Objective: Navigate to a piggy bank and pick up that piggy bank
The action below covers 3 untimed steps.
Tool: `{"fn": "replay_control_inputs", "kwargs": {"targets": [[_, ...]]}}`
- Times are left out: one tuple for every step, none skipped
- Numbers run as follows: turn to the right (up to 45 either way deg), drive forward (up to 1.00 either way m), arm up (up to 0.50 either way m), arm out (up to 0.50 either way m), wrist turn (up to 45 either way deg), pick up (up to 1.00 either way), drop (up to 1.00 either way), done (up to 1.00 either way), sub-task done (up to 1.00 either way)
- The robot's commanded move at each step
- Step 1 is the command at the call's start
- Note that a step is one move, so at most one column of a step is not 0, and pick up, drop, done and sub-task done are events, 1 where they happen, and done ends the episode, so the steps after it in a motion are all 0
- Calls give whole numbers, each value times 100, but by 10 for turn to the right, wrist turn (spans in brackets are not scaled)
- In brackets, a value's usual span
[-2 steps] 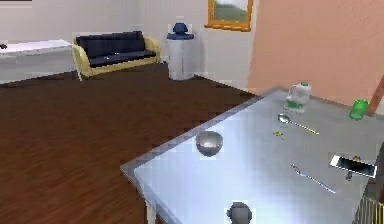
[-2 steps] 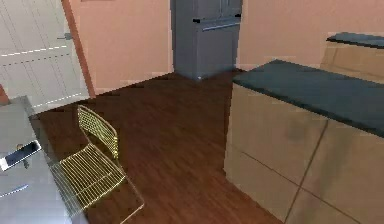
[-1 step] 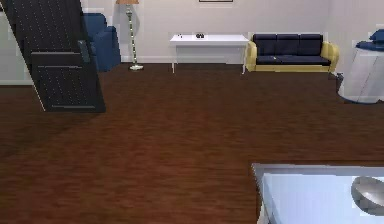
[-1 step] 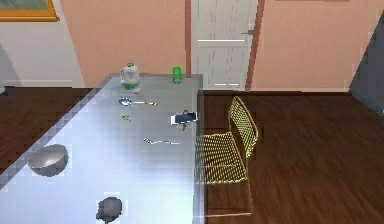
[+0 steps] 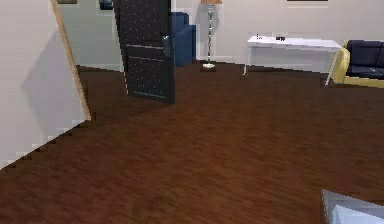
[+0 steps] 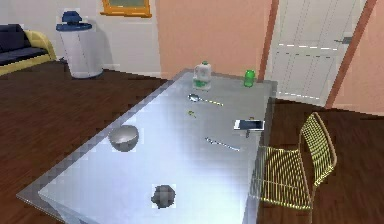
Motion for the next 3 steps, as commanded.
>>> {"fn": "replay_control_inputs", "kwargs": {"targets": [[0, 0, 50, 0, 0, 0, 0, 0, 0], [0, 0, 30, 0, 0, 0, 0, 0, 0], [0, 0, 0, 22, 0, 0, 0, 0, 0]]}}
